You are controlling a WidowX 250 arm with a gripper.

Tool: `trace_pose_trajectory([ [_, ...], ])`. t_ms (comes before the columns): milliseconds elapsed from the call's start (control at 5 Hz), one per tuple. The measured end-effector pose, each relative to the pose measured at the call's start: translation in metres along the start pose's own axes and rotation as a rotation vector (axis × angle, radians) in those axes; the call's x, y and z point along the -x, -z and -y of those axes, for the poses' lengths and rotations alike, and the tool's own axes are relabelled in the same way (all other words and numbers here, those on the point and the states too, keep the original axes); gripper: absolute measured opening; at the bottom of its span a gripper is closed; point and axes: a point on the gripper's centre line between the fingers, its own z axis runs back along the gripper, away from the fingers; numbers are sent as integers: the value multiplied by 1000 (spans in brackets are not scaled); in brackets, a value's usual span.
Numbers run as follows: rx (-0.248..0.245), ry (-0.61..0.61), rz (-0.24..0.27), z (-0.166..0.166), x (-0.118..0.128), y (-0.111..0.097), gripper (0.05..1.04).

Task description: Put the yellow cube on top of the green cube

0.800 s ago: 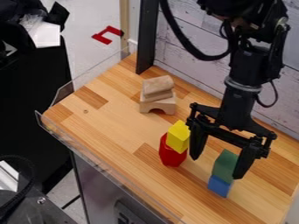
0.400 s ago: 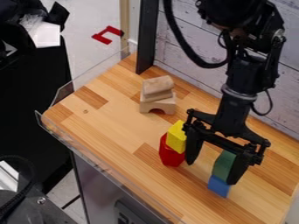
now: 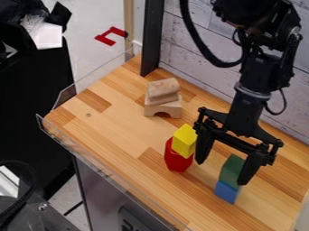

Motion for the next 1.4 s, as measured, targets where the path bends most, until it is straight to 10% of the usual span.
trace_pose_trajectory([
  [800,22,-91,218,-36,17,-56,999],
  [1400,-23,-118,254,-80,1,-37,999],
])
